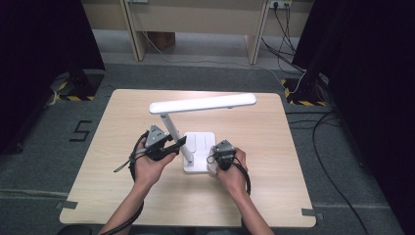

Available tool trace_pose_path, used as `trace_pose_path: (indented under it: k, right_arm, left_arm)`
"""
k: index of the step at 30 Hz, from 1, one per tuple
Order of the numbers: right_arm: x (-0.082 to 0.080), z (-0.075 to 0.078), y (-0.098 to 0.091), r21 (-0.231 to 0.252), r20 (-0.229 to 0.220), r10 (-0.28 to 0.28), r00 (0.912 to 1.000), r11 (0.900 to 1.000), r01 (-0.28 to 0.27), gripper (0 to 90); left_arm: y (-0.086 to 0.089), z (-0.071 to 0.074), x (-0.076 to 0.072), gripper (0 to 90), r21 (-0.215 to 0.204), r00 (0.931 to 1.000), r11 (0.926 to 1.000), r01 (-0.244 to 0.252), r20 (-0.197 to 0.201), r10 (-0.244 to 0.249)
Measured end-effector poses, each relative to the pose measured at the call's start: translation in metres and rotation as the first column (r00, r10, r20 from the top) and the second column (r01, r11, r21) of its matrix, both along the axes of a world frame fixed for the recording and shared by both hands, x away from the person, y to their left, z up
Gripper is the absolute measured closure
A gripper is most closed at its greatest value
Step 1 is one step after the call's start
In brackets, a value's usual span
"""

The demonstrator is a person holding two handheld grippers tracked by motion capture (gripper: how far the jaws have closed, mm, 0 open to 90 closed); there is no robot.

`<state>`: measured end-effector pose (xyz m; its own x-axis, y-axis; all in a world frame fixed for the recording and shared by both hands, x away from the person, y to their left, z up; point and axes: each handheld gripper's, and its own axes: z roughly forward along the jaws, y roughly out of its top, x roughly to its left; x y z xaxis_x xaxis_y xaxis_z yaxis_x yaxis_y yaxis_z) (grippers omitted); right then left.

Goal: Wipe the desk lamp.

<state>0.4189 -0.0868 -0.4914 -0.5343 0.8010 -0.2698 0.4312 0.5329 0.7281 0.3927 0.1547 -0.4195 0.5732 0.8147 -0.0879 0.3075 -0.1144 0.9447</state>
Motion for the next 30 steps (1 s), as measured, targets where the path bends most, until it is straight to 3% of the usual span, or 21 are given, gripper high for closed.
trace_pose_path:
  k: [6, 10, 19, 25, 30]
  right_arm:
    - [0.012, 0.015, 0.023, 0.027, 0.042, 0.06, 0.9973, 0.9977, -0.061, 85.9]
    - [0.021, 0.018, 0.041, 0.056, 0.044, 0.108, 0.9932, 0.9923, -0.111, 85.7]
    - [0.037, 0.009, 0.064, 0.078, 0.007, 0.205, 0.9788, 0.9757, -0.205, 85.6]
    - [0.042, 0.007, 0.073, 0.071, -0.022, 0.295, 0.9552, 0.9535, -0.293, 85.7]
    - [0.045, 0.004, 0.076, 0.068, -0.031, 0.304, 0.9522, 0.9511, -0.301, 85.7]
  left_arm:
    - [0.001, 0.001, 0.0, 60.6, -0.004, 1.0, 1.0, -0.005, -0.005, 0.005]
    - [0.003, 0.001, 0.001, 61.1, 0.0, 1.0, 1.0, -0.002, -0.002, 0.002]
    - [0.005, 0.001, 0.001, 61.8, -0.003, 1.0, 1.0, -0.006, -0.005, 0.006]
    - [0.004, 0.001, 0.0, 61.9, 0.002, 1.0, 1.0, -0.006, -0.006, 0.006]
    - [0.005, 0.001, 0.0, 62.0, 0.003, 1.0, 1.0, -0.007, -0.007, 0.007]
